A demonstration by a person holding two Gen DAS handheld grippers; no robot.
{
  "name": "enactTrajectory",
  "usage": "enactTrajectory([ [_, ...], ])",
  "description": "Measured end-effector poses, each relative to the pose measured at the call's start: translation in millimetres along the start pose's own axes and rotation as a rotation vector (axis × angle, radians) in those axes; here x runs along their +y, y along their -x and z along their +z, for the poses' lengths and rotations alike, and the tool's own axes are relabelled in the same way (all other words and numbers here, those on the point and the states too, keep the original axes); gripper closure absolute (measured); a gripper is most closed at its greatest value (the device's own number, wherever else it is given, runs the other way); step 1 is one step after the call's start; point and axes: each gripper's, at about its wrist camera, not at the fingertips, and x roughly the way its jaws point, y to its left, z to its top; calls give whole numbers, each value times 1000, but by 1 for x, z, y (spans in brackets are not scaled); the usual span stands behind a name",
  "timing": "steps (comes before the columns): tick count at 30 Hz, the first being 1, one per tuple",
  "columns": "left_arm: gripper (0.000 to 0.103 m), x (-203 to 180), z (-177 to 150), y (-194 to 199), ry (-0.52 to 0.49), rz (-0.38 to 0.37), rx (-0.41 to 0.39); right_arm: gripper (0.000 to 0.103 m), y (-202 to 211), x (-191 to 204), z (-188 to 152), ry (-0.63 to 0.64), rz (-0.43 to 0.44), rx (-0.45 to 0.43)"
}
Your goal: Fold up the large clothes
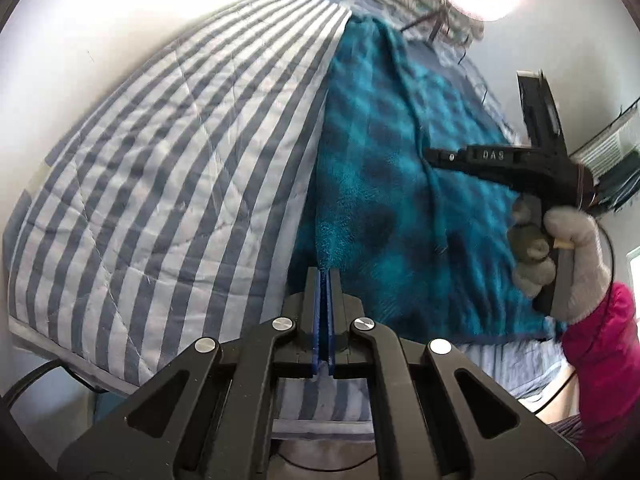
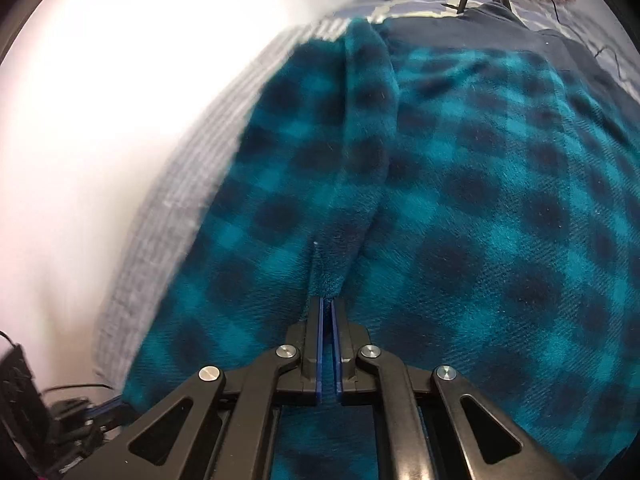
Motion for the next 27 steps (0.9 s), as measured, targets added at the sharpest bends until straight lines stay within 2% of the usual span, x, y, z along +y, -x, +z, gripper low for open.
enactTrajectory([
  [3, 103, -6, -2, 7, -30, 7, -30, 99, 1, 2, -1, 18, 4, -7],
  [4, 98, -9, -2, 11, -38, 3, -45, 97, 5, 3, -2, 30, 9, -9],
  [5, 84, -9, -3, 18, -46, 1, -63, 97, 9, 5, -1, 40, 2, -15],
  [6, 73, -9, -2, 21, -45, 11, -85, 91, 15, 5, -1, 48, -2, -30],
  [7, 53, -8, -1, 22, -33, 15, -97, 82, 24, 5, -2, 56, -9, -54],
  [8, 48, -4, 0, 22, -10, 8, -103, 81, 33, 6, -1, 65, -12, -84],
  [12, 48, 6, 7, 7, 73, -38, -49, 81, 61, 13, 9, 99, -10, -199],
  [17, 49, 0, 8, -12, 36, -20, 11, 81, 53, 25, 59, 103, 5, -266],
  [18, 52, -1, 7, -17, 26, -15, 26, 82, 46, 26, 67, 100, 7, -268],
  [20, 71, -4, 5, -24, 15, -11, 53, 83, 34, 29, 93, 88, 12, -276],
  [23, 82, -8, 3, -33, 3, -14, 69, 84, 17, 28, 125, 69, -5, -286],
  [27, 90, -9, 7, -34, 22, -24, 70, 85, -16, 21, 166, 22, -43, -290],
])
